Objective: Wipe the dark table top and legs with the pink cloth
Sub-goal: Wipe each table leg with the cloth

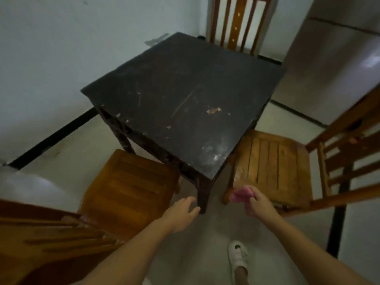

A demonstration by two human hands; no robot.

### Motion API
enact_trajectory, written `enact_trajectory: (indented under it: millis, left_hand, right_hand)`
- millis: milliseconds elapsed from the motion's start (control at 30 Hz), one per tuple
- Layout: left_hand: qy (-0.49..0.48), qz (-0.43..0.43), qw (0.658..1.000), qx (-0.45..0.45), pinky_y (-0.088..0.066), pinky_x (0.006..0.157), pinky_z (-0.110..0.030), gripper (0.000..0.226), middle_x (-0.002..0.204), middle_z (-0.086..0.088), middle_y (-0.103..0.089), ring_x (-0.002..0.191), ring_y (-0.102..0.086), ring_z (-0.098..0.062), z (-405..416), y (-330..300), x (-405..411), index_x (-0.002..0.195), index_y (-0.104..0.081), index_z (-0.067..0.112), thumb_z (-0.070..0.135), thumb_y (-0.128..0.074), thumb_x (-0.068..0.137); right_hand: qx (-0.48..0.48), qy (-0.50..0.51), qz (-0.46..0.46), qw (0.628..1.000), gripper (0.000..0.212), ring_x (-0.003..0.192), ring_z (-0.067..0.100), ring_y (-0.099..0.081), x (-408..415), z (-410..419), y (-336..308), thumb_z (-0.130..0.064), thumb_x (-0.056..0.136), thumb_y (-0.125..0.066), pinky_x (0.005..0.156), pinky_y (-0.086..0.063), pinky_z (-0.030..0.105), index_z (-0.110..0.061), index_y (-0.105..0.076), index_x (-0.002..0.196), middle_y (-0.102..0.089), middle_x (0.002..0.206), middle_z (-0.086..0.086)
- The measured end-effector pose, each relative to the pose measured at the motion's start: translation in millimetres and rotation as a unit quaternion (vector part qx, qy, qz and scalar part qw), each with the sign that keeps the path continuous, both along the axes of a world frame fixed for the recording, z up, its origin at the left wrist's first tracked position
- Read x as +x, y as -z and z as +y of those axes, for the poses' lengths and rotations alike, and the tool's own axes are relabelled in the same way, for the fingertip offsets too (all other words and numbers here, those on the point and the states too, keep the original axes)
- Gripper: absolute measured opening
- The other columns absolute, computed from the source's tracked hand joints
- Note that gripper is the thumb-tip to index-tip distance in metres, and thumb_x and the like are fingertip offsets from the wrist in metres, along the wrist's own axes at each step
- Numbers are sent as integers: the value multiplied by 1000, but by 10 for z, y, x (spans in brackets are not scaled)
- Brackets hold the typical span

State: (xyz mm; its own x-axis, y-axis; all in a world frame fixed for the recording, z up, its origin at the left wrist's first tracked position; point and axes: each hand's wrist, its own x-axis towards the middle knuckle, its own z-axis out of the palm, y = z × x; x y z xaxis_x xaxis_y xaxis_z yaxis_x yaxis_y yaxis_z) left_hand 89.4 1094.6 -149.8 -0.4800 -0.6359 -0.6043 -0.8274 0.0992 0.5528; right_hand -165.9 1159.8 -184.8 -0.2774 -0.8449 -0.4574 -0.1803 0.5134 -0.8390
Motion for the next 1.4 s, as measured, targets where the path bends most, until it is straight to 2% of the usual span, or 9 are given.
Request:
enact_trajectory:
  millis: [167,333,500,667,800,967,1100,1267,1400]
  left_hand:
    - [-40,47,997,48,-41,99,-31,47,138,-3,-43,122,-45,-17,88,385,21,138,-34,21,39,-42,95]
    - [-180,95,979,19,-26,84,-14,50,142,1,-36,127,-38,-13,40,1431,-399,140,-28,20,34,-45,95]
    - [-227,291,926,-79,-30,72,7,35,98,38,-38,83,-35,37,-138,2455,-728,101,-34,49,26,-58,89]
    - [-219,403,882,-105,-43,66,-2,32,72,29,-61,69,-55,19,-555,3227,-871,100,-47,37,23,-68,81]
    - [-201,477,836,-182,-37,57,4,45,91,25,-49,72,-47,29,-705,3545,-969,107,-39,37,24,-70,78]
    - [-189,501,820,-204,-34,64,-6,50,90,28,-43,79,-45,16,-716,3587,-984,115,-36,37,41,-68,76]
    - [-194,503,822,-182,-37,74,-8,46,94,28,-48,85,-47,13,-665,3546,-958,108,-37,41,36,-70,76]
    - [-177,495,827,-202,-37,57,0,44,89,29,-46,73,-44,28,-727,3610,-964,99,-32,48,37,-69,77]
    - [-177,506,817,-213,-34,55,3,45,88,28,-45,71,-42,30,-752,3632,-987,104,-32,41,37,-68,77]
  right_hand:
    - [33,139,-40,989,45,39,17,-51,427,286,332,19,79,-29,36,-31,17,-5,-57,104,-73,93,14]
    - [-2,195,-67,979,42,37,12,-48,555,110,1489,10,94,-32,36,-34,17,-9,-51,126,-71,103,15]
    - [-109,212,-19,971,48,108,24,-60,740,-370,2844,-5,98,-36,85,-48,28,-38,-43,133,-57,131,5]
    - [-289,95,102,947,35,121,2,-53,1125,-496,3664,-11,105,-28,103,-43,22,-16,-46,135,-58,132,2]
    - [-339,84,59,935,63,141,-6,-13,1090,-468,4288,-31,90,-43,117,-19,27,-43,-14,144,-14,154,-24]
    - [-381,171,-114,901,34,115,14,-56,931,-646,4355,-50,91,-45,100,-44,35,-51,-46,125,-60,122,-9]
    - [-345,171,-30,922,85,77,19,-63,1004,-797,4328,-76,77,-40,80,-56,39,-12,-44,133,-61,76,-9]
    - [-366,193,-51,909,39,107,-6,-54,1053,-847,4566,-43,98,-31,93,-41,18,-30,-44,132,-58,116,-15]
    - [-212,224,-71,948,32,109,24,-57,926,-783,5016,-12,97,-49,81,-54,30,-10,-50,129,-59,123,13]
